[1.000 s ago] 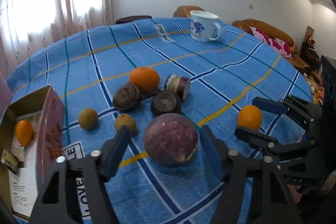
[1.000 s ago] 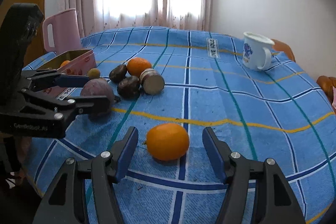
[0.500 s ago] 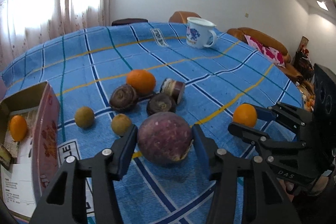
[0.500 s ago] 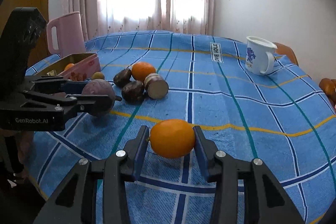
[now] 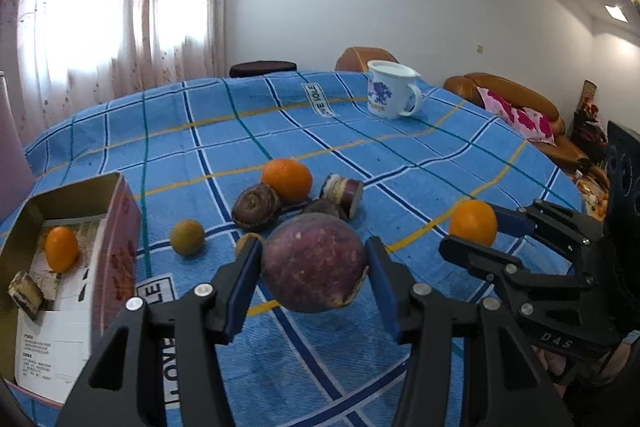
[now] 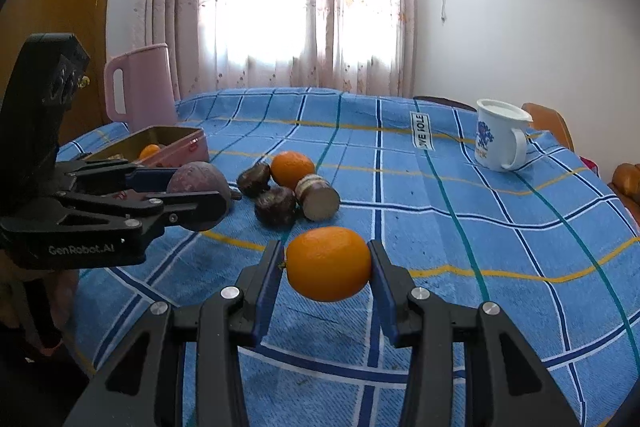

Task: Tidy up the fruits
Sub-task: 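Carry the purple fruit and the orange over the tin box with both tools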

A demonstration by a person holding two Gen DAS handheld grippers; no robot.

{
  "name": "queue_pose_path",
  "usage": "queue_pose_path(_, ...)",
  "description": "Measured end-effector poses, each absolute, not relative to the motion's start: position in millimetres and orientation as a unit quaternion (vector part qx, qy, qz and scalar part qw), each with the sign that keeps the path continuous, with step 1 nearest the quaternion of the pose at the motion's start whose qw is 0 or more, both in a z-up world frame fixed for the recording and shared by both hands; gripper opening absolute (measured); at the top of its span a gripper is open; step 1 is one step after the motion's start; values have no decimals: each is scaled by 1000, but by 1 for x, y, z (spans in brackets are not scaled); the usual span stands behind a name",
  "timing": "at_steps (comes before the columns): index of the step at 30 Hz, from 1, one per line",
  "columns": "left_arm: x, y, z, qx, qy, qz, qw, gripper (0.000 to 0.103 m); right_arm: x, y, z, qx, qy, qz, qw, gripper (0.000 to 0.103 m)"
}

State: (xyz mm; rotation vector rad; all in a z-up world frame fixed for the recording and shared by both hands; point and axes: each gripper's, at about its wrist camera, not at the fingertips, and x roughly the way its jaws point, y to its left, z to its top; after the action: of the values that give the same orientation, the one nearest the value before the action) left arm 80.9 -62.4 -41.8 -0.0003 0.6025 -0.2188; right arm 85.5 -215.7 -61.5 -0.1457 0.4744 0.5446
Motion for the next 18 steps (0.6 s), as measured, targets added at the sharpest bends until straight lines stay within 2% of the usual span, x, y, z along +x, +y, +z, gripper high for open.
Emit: queue_pose_path(18,67,-53,-29,7,255,-75,964,54,78,-203,-45,-72,195,280,937,44)
